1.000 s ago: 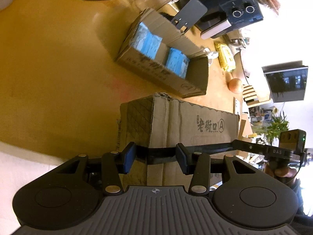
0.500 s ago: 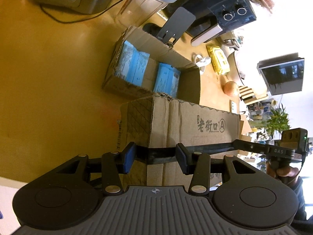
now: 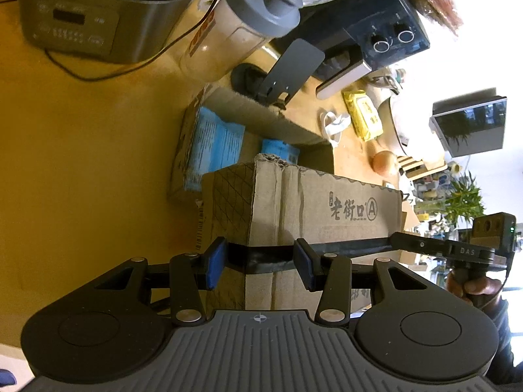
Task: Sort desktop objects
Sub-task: 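Carry the taped box over the open box holding the packets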
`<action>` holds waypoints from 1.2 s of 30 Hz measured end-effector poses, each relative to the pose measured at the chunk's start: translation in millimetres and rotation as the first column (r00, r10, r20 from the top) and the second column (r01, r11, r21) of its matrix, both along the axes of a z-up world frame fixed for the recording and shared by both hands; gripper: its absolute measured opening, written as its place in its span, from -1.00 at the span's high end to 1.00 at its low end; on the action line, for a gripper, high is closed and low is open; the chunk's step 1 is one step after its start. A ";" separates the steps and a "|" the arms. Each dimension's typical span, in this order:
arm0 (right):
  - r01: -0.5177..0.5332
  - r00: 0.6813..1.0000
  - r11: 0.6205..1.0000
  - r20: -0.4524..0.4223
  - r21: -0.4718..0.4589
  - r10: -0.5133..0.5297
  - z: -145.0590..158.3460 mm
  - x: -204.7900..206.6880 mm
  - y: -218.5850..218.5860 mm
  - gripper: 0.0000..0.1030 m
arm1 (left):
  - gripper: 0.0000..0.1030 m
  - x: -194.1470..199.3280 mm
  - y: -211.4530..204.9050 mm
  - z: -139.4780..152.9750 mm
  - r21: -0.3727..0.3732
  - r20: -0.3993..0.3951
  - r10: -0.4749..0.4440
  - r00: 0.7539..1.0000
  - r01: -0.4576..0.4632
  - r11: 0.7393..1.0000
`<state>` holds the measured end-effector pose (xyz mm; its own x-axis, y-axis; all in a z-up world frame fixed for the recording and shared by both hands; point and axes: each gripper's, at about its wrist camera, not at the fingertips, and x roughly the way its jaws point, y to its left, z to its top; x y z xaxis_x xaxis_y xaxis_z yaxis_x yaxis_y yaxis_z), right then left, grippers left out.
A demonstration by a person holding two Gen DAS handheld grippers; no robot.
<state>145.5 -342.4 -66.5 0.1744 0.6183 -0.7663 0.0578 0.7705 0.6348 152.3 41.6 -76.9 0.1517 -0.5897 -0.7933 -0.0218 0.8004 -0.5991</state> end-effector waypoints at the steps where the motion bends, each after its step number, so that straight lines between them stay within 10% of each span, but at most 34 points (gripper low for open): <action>1: 0.003 1.000 1.000 -0.001 0.001 -0.003 -0.1 3.3 0.3 0.34 | 0.16 3.6 0.6 0.2 -0.001 0.002 -0.002 1.000 0.002 1.000; 36: 0.082 0.997 0.997 -0.009 -0.010 -0.082 -13.0 79.2 0.3 0.34 | 0.16 107.7 -3.0 -10.0 0.004 -0.001 -0.064 0.998 0.064 0.998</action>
